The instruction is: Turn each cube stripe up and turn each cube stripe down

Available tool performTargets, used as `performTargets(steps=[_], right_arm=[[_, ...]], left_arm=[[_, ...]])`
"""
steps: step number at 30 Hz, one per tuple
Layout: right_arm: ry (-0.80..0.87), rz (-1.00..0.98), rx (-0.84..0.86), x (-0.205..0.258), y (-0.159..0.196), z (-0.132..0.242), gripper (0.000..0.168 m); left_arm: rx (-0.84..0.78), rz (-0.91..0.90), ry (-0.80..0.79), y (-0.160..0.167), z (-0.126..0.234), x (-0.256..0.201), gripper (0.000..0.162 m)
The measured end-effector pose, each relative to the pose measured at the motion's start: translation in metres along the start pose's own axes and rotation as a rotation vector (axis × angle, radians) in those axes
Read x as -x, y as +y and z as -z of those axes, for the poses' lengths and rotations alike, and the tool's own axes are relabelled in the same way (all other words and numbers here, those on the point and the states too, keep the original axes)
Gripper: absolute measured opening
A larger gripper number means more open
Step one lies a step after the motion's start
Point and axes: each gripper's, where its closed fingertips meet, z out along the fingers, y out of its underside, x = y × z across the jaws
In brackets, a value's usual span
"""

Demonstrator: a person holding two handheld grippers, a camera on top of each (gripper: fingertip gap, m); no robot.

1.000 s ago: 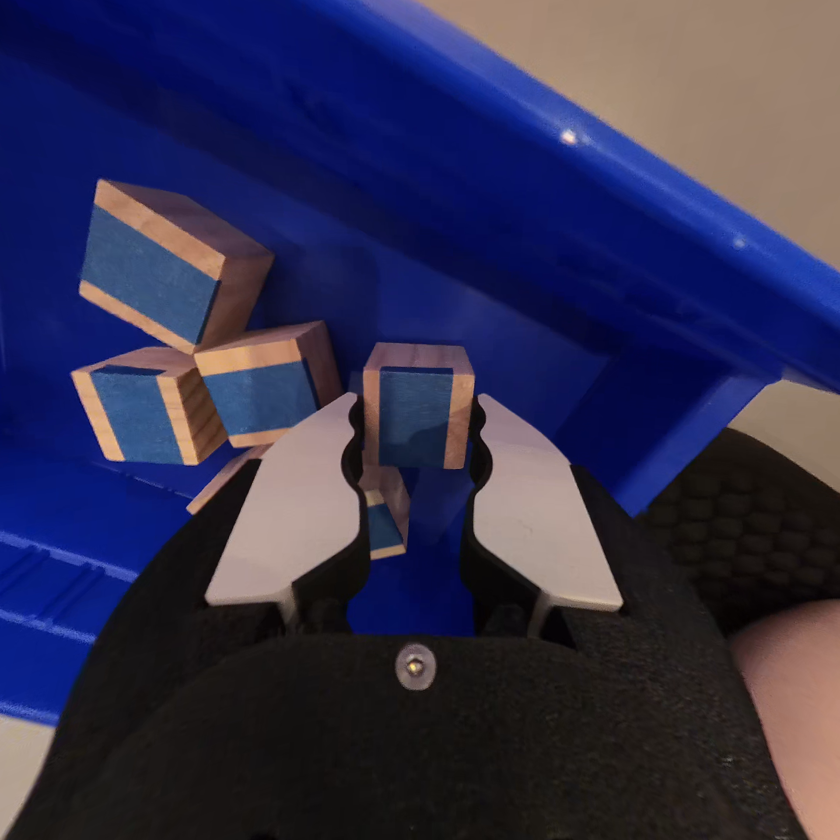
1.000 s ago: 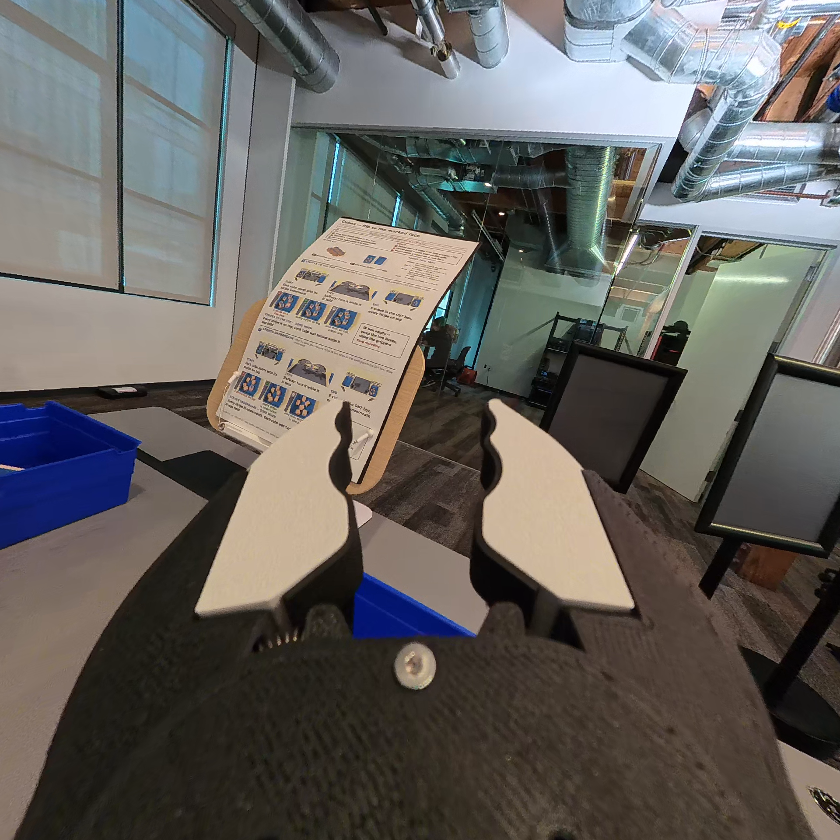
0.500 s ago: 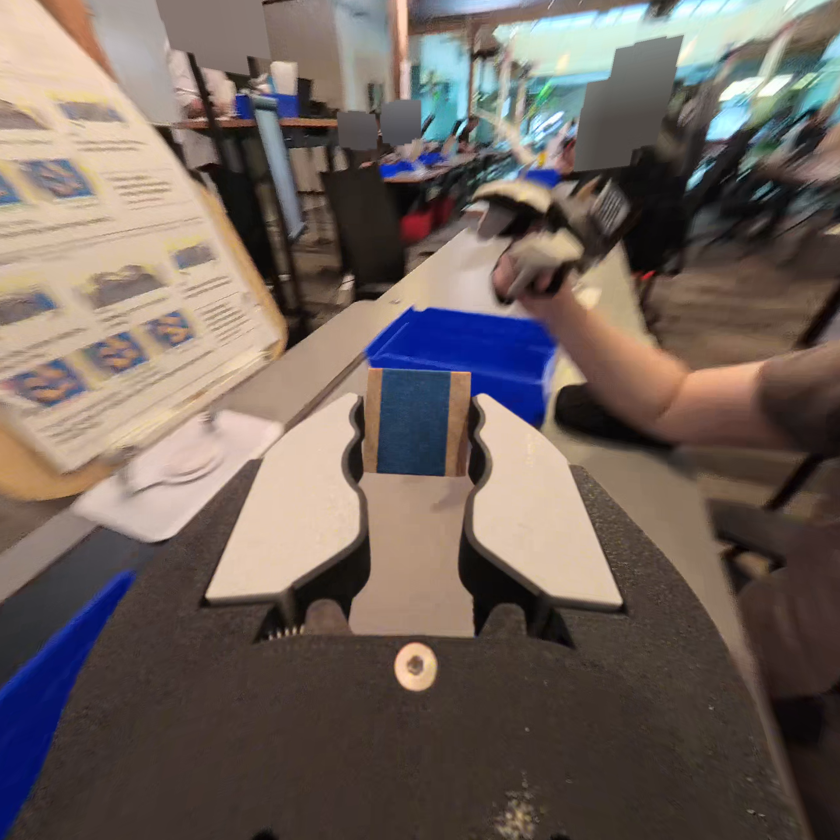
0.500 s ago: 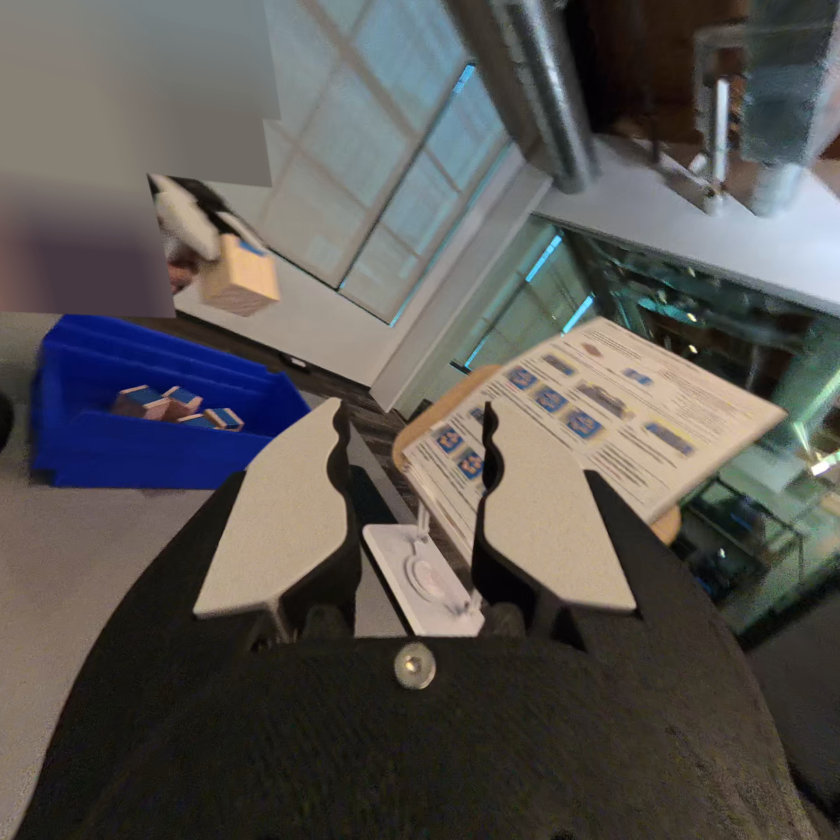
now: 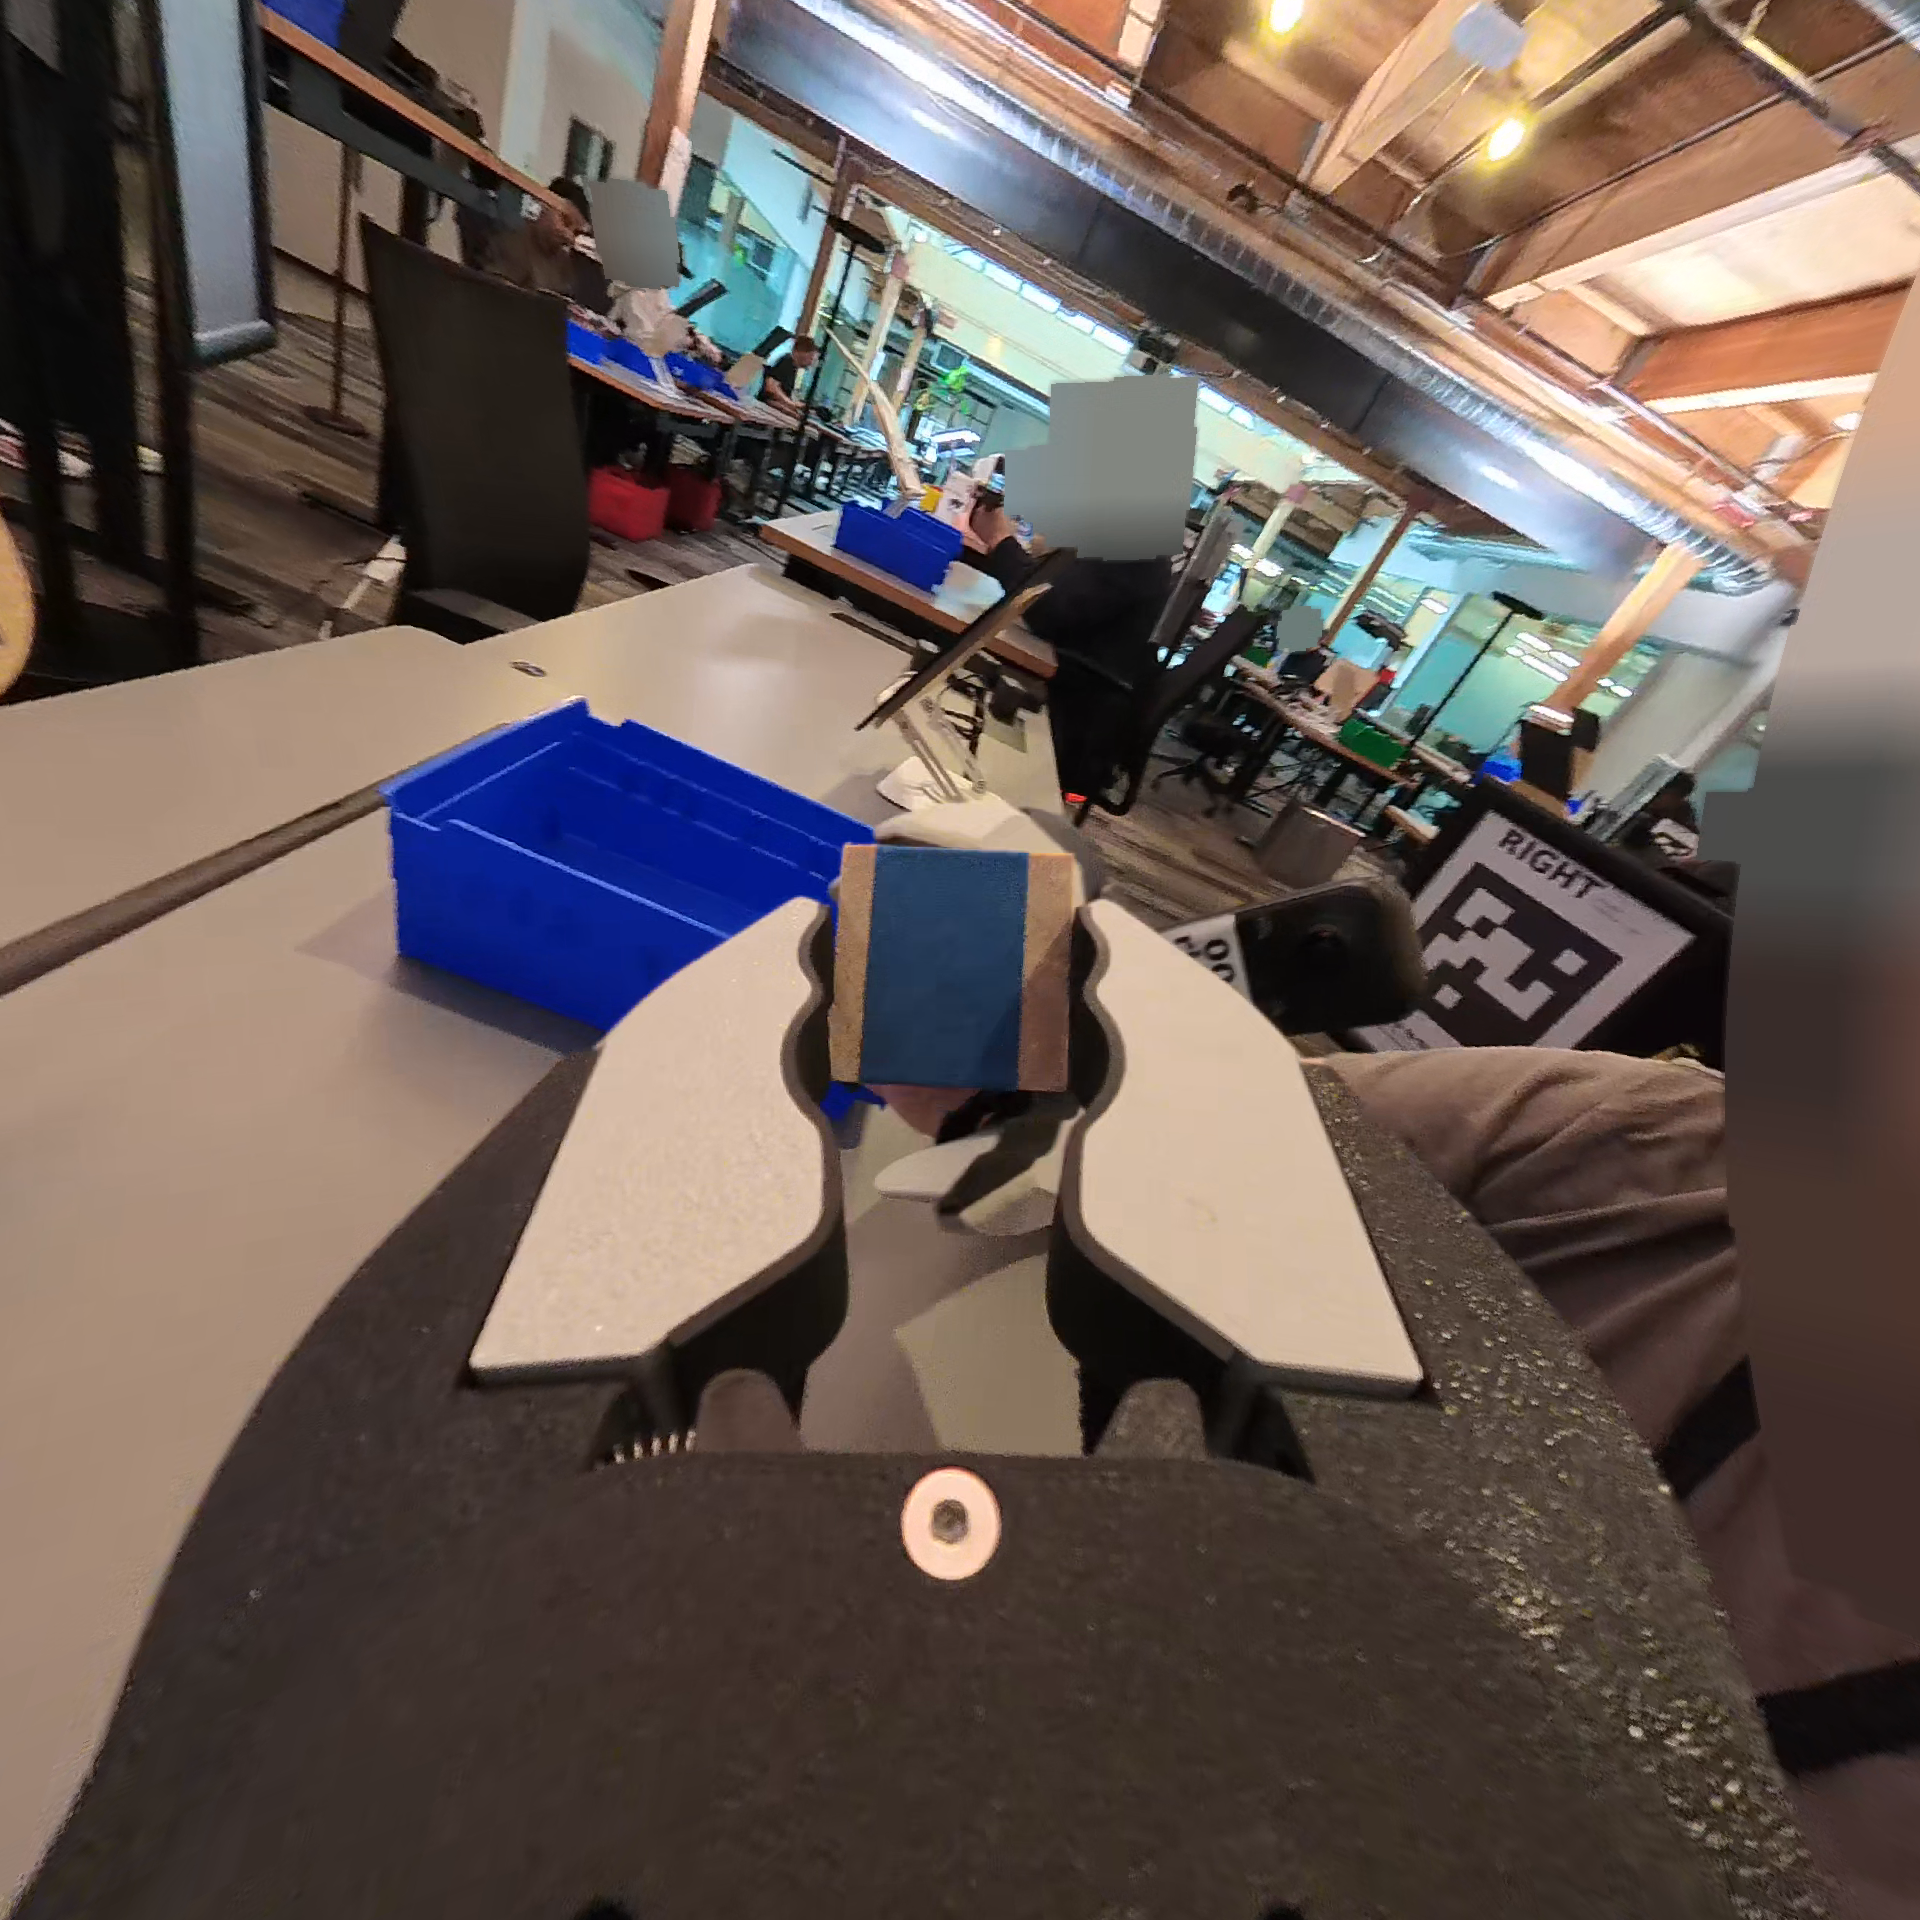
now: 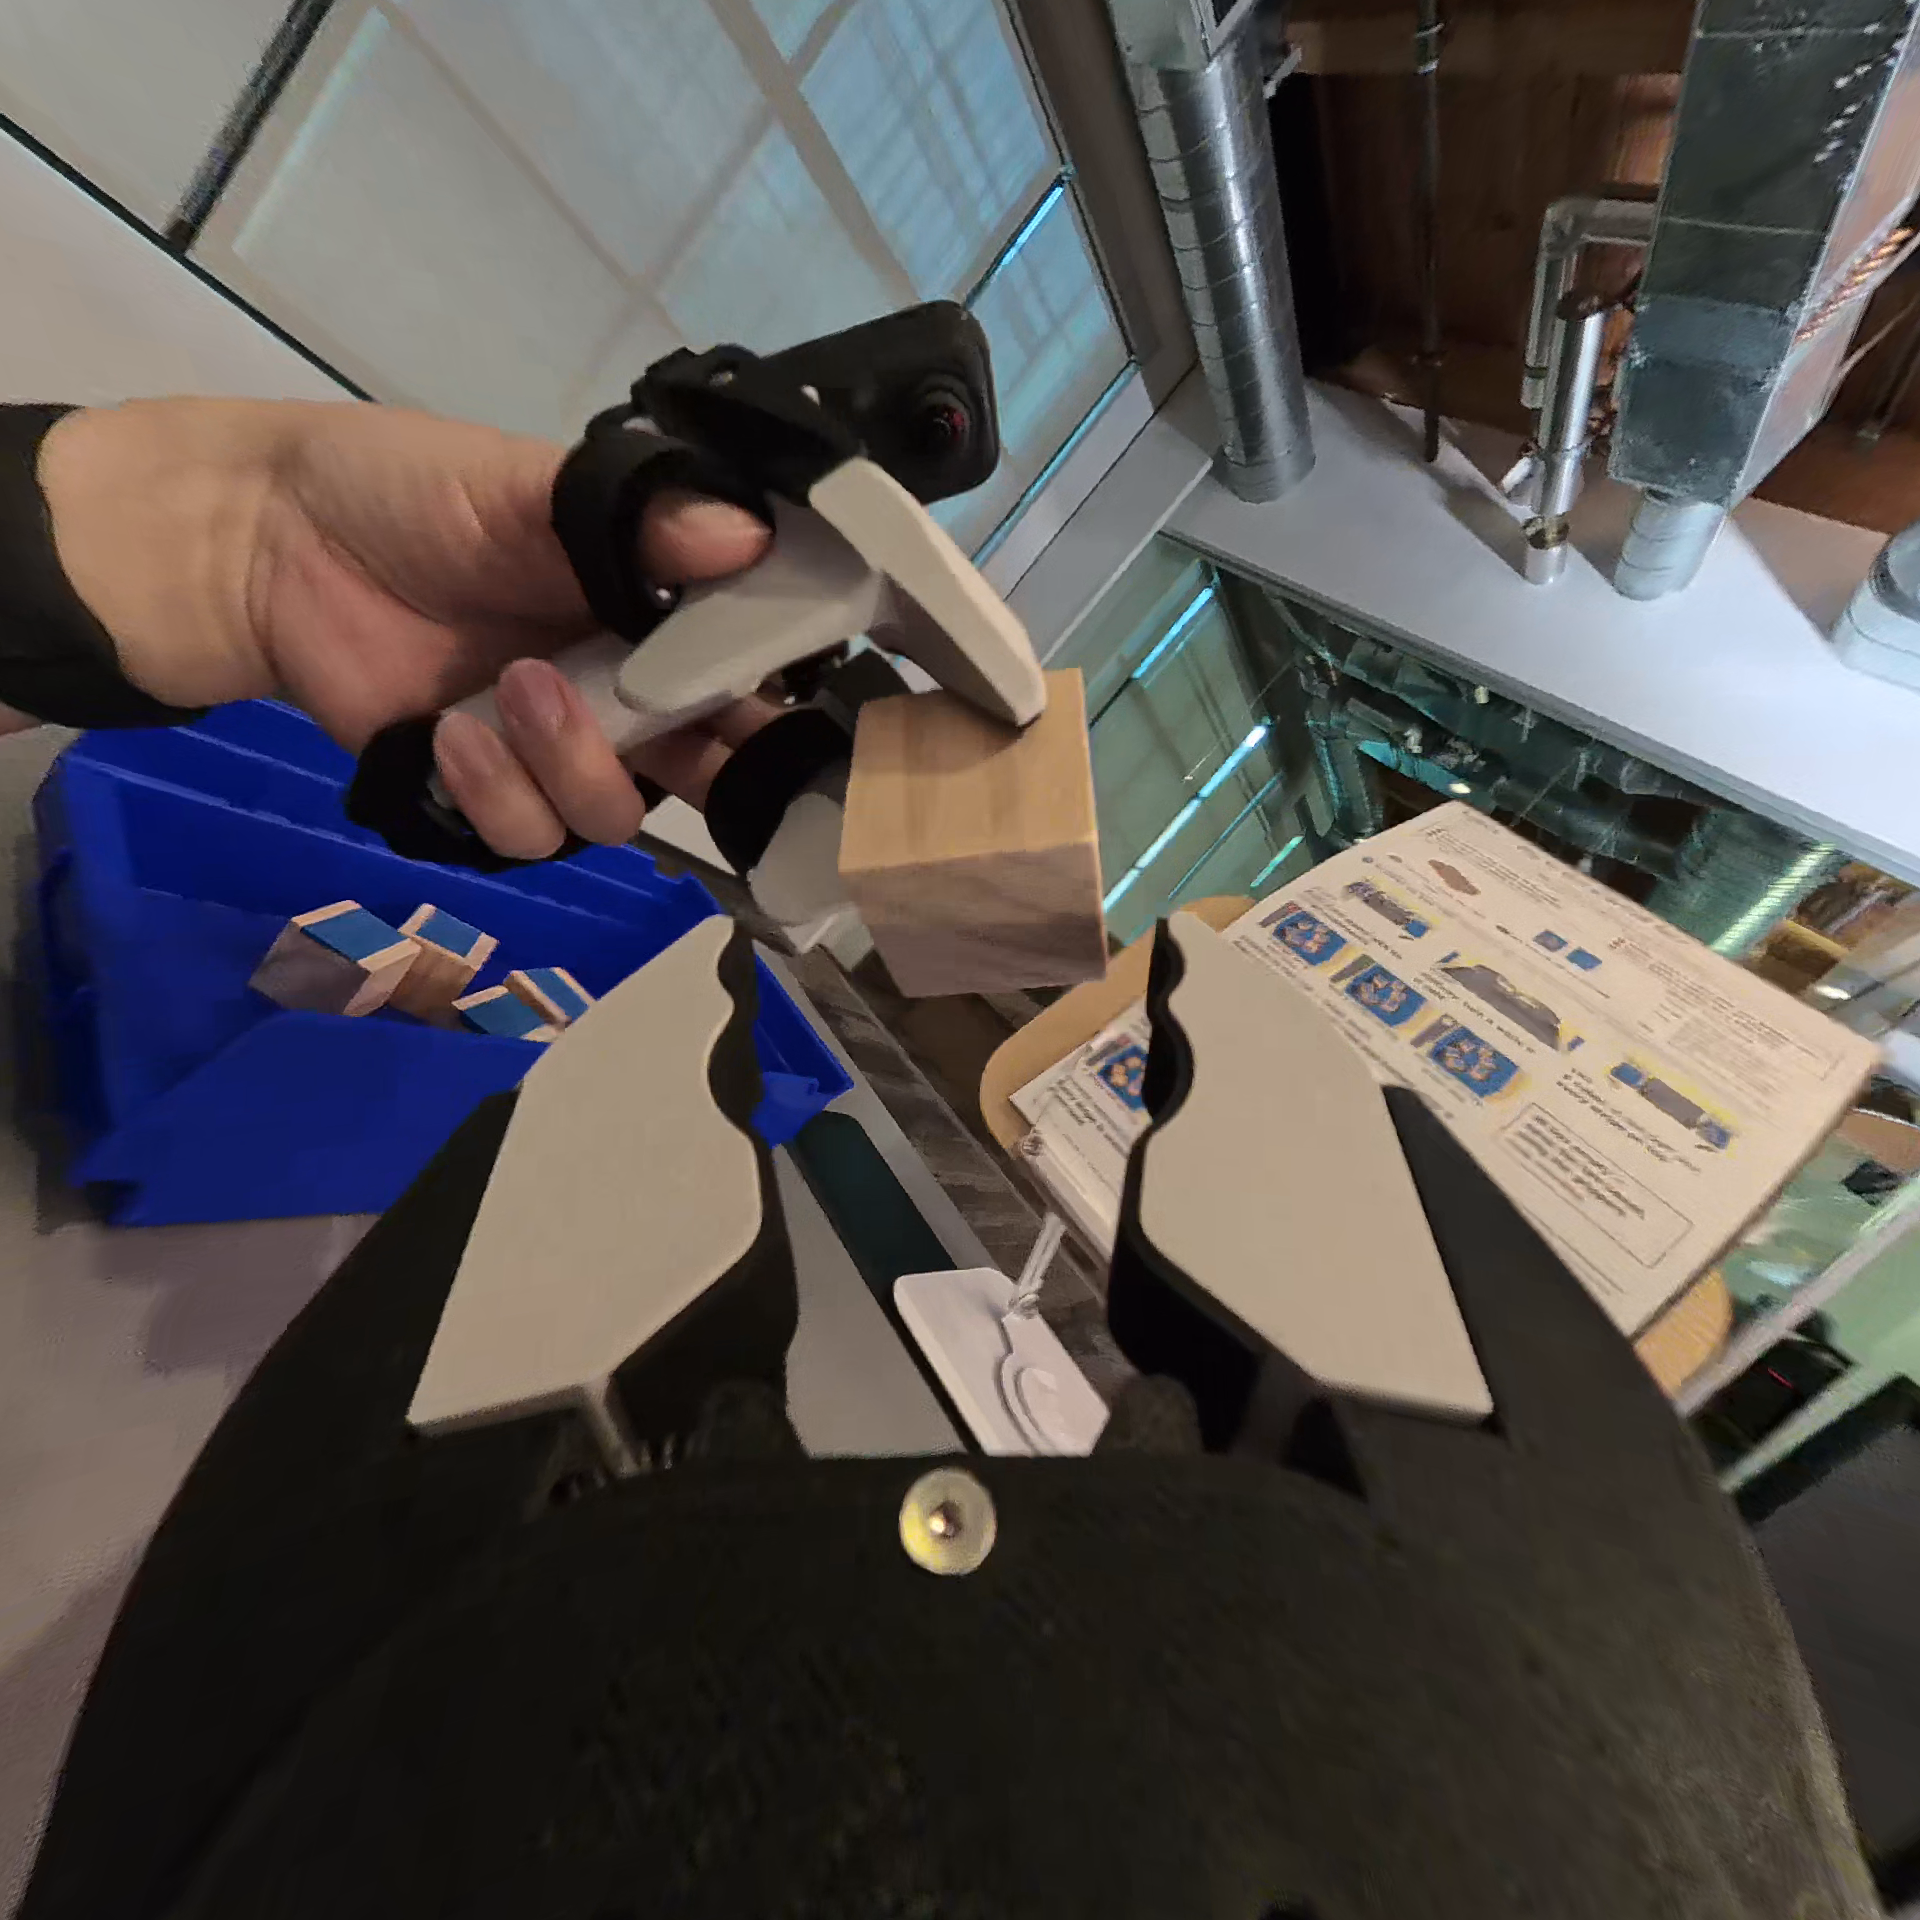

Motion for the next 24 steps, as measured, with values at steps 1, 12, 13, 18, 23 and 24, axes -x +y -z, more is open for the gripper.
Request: performTargets(steps=[1,12,13,18,23,24], right_arm=[[0.030,0.024,-0.004,-0.003,0.000,0.001,0.073],[-0.023,0.112,-0.055,-0.003,-0.012,0.010,0.045],[-0.055,0.109,-0.032,-0.005,-0.011,0.010,0.045],[-0.035,-0.003,0.377,-0.104,0.039,0.038,0.046],[0.079,-0.734,1.215,-0.163,0.206,0.180,0.046],[0.110,-0.793,1.347,-0.164,0.233,0.210,0.046]], left_arm=[[0.010,0.011,0.014,0.002,-0.002,-0.002,0.043],[0.037,0.108,0.094,0.012,-0.013,-0.005,0.043],[0.029,0.134,0.096,0.011,-0.012,-0.003,0.043],[-0.019,0.073,0.000,-0.009,0.019,0.009,0.037],[0.125,-0.092,-0.401,-0.007,0.074,0.045,0.036],[0.178,-0.120,-0.536,-0.004,0.092,0.060,0.028]])
